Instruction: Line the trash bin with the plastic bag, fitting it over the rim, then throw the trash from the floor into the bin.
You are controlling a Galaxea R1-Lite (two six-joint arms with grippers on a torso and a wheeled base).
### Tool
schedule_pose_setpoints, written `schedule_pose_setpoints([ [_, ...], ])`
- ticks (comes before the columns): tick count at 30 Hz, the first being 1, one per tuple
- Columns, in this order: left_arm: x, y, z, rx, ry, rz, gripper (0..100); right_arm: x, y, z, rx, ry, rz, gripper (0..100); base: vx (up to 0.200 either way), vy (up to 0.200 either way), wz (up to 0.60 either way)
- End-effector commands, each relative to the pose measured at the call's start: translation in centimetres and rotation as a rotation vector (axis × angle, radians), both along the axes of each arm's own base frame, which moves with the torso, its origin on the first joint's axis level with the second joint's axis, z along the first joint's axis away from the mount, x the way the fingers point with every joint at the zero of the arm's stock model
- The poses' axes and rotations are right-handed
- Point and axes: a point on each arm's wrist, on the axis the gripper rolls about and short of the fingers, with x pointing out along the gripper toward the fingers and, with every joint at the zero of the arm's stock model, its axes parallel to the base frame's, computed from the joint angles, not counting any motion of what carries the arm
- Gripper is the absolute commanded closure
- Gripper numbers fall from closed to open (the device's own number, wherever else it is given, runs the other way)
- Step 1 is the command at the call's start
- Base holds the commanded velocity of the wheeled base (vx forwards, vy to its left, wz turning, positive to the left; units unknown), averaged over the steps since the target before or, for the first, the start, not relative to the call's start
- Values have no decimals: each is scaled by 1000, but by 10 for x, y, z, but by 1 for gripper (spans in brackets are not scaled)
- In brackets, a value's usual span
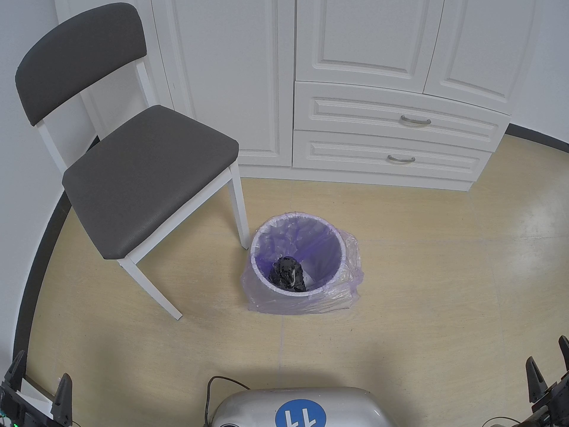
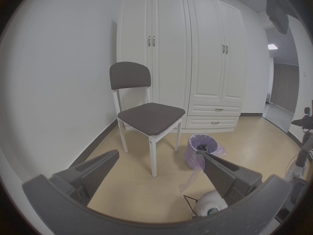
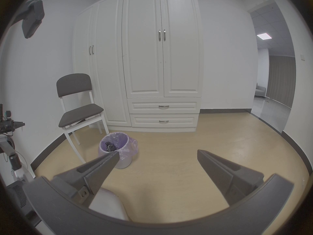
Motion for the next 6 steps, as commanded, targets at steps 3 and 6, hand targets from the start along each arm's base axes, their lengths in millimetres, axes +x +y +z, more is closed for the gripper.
schedule_pose_setpoints([
  [3,0,0,-5,0,1,0,0,0,0,-5,0,3,0,0,0,0,0],
  [6,0,0,-5,4,1,0,0,0,0,-5,0,3,-1,0,0,0,0],
])
